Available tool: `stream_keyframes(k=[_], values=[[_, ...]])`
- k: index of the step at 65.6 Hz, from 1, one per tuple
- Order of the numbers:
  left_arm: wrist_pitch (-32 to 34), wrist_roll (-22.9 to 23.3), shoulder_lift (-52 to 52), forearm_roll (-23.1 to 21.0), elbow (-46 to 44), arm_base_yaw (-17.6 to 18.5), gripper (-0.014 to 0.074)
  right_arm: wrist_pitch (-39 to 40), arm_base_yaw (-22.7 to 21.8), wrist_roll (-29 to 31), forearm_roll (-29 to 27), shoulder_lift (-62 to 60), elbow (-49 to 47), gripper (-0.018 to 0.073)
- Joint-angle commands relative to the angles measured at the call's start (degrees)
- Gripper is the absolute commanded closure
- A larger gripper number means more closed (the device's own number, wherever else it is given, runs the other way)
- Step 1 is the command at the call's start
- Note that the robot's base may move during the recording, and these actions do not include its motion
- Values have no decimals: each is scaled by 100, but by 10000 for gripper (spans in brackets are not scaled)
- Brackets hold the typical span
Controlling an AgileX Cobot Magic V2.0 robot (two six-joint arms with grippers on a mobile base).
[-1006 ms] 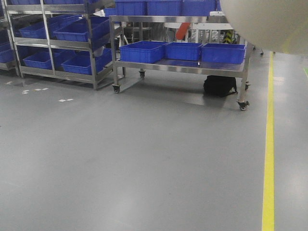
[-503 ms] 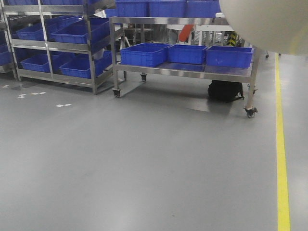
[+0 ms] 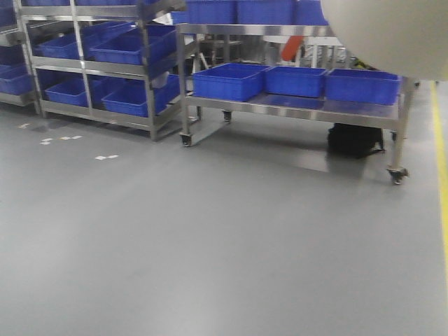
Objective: Move white bin to right shelf second layer
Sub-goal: 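Drive across the floor past the blue-bin racks carrying the bin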
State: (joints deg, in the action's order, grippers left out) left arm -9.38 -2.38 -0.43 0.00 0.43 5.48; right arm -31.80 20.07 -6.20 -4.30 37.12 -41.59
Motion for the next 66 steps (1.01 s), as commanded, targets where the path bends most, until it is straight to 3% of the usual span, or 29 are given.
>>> stream_keyframes(k=[1, 66], values=[[495, 18, -81, 0, 211, 34, 512, 562, -24, 10, 18, -12, -171, 507], [495, 18, -81, 0, 211, 34, 512, 552, -24, 10, 18, -12, -171, 507]])
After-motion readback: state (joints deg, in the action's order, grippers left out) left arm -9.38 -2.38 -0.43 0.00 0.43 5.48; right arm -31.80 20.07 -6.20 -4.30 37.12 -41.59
